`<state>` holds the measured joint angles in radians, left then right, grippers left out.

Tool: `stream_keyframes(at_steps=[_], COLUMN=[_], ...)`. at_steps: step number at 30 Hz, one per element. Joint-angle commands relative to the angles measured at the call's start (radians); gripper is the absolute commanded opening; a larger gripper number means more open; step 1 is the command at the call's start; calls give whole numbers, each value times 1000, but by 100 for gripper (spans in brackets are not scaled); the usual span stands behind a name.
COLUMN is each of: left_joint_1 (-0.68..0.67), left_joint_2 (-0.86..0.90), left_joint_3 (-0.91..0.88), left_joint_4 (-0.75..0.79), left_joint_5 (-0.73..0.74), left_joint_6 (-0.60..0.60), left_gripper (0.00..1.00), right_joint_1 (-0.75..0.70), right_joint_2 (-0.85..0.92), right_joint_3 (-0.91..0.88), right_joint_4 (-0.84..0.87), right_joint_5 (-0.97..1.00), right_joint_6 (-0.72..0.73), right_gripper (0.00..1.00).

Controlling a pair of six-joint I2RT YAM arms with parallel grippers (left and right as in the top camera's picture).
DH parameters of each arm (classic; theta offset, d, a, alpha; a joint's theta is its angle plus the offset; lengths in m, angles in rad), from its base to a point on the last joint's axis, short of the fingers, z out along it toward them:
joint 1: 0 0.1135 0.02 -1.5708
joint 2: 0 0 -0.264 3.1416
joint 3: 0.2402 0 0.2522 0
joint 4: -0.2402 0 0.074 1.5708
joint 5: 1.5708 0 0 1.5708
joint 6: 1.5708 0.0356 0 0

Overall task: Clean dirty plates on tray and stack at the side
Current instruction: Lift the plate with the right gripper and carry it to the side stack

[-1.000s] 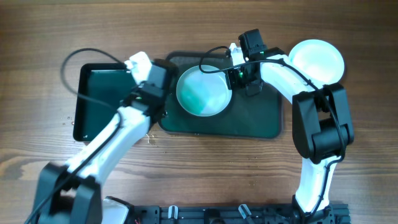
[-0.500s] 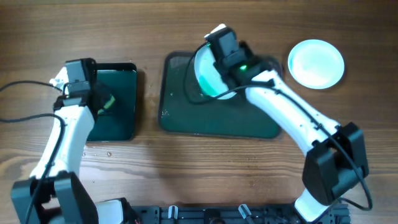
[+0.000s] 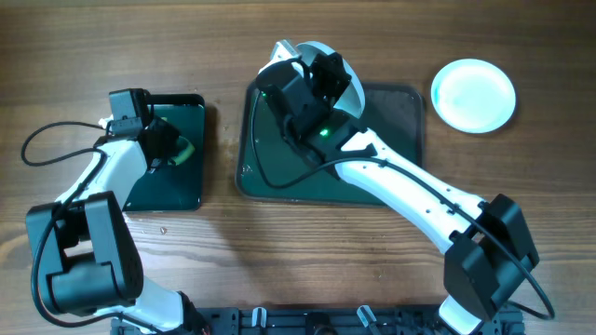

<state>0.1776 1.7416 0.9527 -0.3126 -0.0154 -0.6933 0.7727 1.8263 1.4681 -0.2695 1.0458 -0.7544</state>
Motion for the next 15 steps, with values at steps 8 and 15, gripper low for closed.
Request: stream_keyframes(at_steps=[8, 15], left_joint_1=[-2, -1], left_joint_2=[-16, -255], left_joint_3=[2, 7], left_joint_4=[1, -38], left_joint_5=[33, 34], left_joint_6=[114, 114], left_gripper=[53, 78], right_joint_1=[38, 39], right_joint_2=[-31, -31], right_joint_3=[20, 20], right_joint_4=[50, 282], right_joint_5=[98, 217], right_joint_6=[-205, -462], right_gripper=[4, 4])
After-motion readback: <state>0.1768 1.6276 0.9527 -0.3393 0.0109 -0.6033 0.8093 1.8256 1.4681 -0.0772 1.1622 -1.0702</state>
